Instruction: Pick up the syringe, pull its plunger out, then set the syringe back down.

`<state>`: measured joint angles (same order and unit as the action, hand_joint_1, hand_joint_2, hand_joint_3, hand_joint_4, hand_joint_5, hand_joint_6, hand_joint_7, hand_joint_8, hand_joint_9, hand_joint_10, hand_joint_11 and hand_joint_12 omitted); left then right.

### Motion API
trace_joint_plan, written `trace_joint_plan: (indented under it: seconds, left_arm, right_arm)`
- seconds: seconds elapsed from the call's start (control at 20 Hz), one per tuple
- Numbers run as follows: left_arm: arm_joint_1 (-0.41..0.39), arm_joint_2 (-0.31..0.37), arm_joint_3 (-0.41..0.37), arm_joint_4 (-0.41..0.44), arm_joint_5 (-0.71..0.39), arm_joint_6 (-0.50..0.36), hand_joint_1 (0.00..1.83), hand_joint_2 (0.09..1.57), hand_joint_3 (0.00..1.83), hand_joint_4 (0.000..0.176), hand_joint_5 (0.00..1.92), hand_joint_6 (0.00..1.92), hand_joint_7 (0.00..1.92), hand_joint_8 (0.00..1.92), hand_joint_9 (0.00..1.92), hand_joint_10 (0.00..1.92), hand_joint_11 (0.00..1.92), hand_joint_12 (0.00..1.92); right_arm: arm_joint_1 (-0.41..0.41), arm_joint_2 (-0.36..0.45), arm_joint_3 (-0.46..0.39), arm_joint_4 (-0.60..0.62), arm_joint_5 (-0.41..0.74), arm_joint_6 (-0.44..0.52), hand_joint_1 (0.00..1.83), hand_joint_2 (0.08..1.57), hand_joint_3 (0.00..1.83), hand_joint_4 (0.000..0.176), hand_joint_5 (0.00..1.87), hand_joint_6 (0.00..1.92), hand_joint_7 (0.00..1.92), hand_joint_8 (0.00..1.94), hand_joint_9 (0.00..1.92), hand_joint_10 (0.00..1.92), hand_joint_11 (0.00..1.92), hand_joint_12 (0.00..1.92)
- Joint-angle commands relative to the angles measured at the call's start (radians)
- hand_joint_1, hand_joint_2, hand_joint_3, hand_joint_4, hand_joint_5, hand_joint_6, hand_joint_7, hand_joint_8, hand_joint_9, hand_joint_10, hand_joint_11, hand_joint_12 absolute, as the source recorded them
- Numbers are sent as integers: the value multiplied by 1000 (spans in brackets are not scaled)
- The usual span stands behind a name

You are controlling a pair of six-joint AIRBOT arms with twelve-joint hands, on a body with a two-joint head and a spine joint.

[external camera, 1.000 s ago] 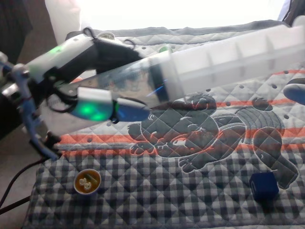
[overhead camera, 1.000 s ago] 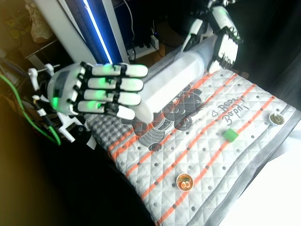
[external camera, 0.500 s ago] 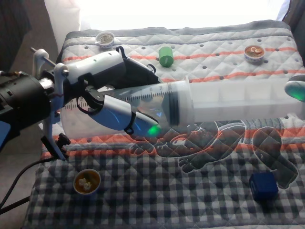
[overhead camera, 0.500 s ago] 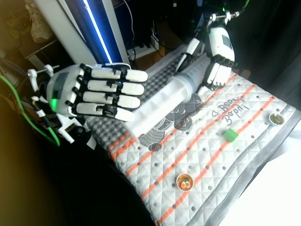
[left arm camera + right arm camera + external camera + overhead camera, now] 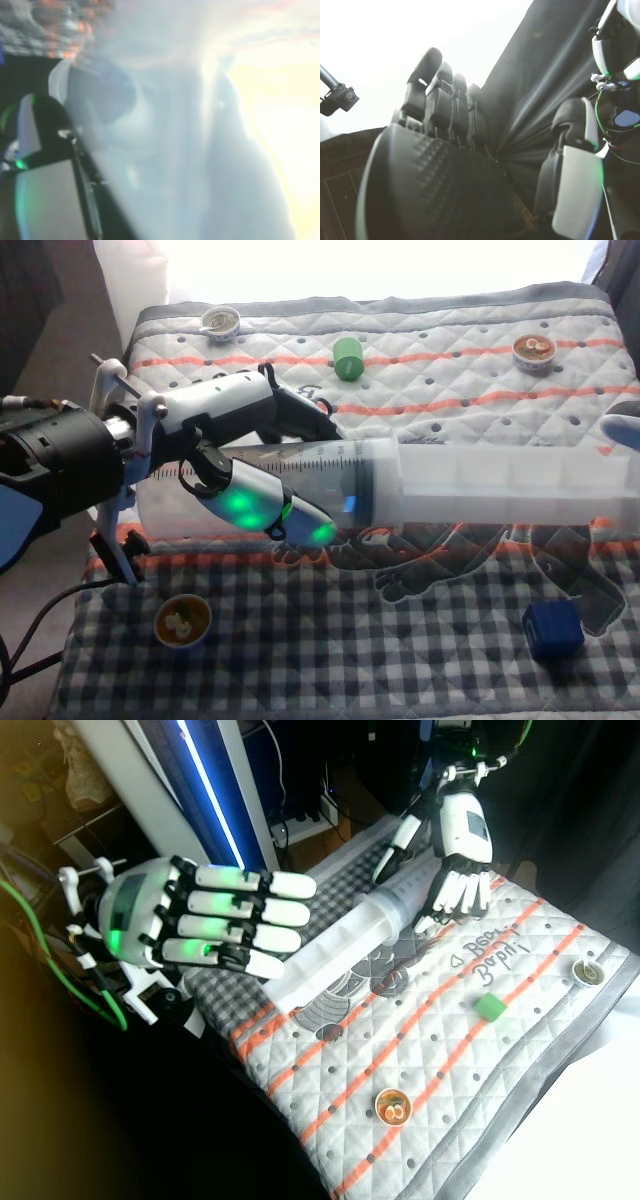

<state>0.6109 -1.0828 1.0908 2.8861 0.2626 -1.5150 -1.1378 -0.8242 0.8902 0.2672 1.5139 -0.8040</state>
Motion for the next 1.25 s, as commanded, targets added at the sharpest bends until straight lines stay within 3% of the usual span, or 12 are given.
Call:
trace_joint_plan:
  seconds: [0.0, 0.05, 0.1, 0.25, 0.3, 0.45, 0.65, 0.7, 0.8, 0.95, 1.15, 1.2]
  left_arm:
    - [-14, -2, 1, -13, 136, -16, 900, 1062, 0, 0, 510, 182, 261, 3, 60, 193, 0, 837]
    - [-7, -2, 1, -29, 146, -16, 847, 1017, 0, 33, 389, 25, 146, 1, 15, 81, 0, 534]
    - [-6, -2, 1, -31, 147, -16, 853, 1003, 0, 41, 361, 6, 136, 0, 25, 56, 0, 475]
    - [13, 2, -13, -47, 177, -16, 879, 982, 0, 34, 321, 0, 132, 0, 35, 35, 0, 519]
    - [20, 9, -22, -51, 196, -16, 822, 973, 0, 18, 271, 0, 112, 0, 33, 17, 0, 497]
    - [47, 61, -88, -60, 336, -28, 780, 1013, 7, 0, 291, 6, 189, 14, 163, 61, 0, 1088]
    - [112, 143, -140, 20, 598, -284, 660, 1081, 9, 13, 345, 14, 313, 24, 249, 93, 0, 1175]
    - [119, 160, -154, 25, 647, -300, 663, 1111, 14, 0, 333, 7, 302, 14, 259, 107, 0, 1275]
    - [136, 207, -197, 28, 785, -303, 680, 1180, 13, 0, 270, 0, 312, 6, 306, 90, 0, 1185]
    - [169, 255, -241, 24, 981, -302, 685, 1286, 5, 0, 142, 0, 347, 1, 415, 38, 34, 1117]
    - [190, 304, -303, -10, 1188, -183, 630, 1383, 4, 5, 107, 2, 291, 0, 492, 14, 225, 1007]
    - [188, 305, -314, -12, 1233, -150, 549, 1342, 0, 2, 99, 0, 319, 1, 563, 10, 295, 1057]
  right_arm:
    - [5, 5, 4, -5, 127, 4, 845, 947, 6, 3, 281, 14, 274, 8, 271, 14, 0, 1152]
    - [5, 5, 4, -5, 127, 4, 848, 941, 1, 0, 275, 8, 273, 4, 276, 14, 0, 1174]
    - [5, 5, 4, -5, 127, 4, 860, 935, 0, 0, 289, 13, 284, 8, 284, 17, 0, 1174]
    - [5, 5, 3, -4, 129, 4, 849, 950, 5, 0, 268, 3, 264, 0, 263, 7, 0, 1169]
    - [5, 5, 3, -4, 131, 4, 847, 930, 0, 5, 268, 2, 259, 0, 255, 3, 0, 1138]
    - [4, 5, -1, -2, 149, 4, 789, 941, 1, 20, 284, 6, 292, 7, 297, 15, 0, 1124]
    - [-12, 6, -8, 25, 205, 4, 734, 984, 9, 10, 332, 20, 343, 13, 344, 26, 0, 1159]
    - [-18, 6, -10, 34, 229, 4, 703, 1015, 21, 15, 316, 11, 316, 3, 331, 19, 0, 1179]
    - [-24, 16, -19, 51, 248, 4, 631, 1061, 23, 29, 315, 9, 339, 6, 405, 39, 0, 1177]
    - [-6, 30, -25, 51, 248, -9, 583, 1089, 1, 0, 304, 9, 419, 31, 475, 53, 0, 1210]
    - [69, 69, -59, 21, 249, -166, 456, 1186, 19, 39, 216, 20, 351, 11, 408, 16, 0, 1158]
    - [87, 86, -64, 20, 249, -195, 495, 1221, 17, 0, 248, 22, 440, 10, 538, 46, 147, 1190]
